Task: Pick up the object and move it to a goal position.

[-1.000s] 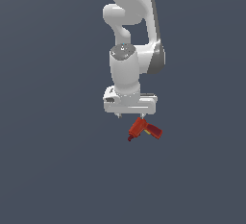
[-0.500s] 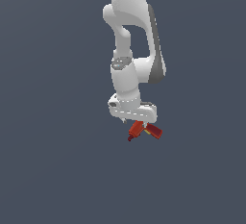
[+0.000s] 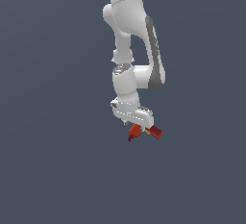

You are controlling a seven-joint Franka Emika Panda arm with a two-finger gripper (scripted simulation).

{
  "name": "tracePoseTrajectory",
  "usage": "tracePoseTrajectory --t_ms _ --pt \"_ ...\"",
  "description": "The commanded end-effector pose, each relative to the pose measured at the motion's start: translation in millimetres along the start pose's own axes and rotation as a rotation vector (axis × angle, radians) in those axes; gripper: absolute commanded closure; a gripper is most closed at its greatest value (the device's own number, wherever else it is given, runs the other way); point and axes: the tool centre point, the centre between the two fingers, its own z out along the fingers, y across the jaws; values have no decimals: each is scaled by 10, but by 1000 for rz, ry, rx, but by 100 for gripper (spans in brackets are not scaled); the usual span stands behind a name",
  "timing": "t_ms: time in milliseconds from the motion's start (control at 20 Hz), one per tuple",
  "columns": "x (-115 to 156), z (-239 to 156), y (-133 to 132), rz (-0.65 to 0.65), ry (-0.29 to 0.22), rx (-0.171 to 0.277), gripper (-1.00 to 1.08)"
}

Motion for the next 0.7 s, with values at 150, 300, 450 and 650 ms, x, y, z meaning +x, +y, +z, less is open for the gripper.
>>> tracePoseTrajectory --t_ms 150,300,450,650 --pt "-23 74 59 71 26 10 -100" --pt "-29 91 75 88 31 11 -100" --pt "-31 91 76 86 30 11 -100" --pt "-31 134 75 86 30 11 -100"
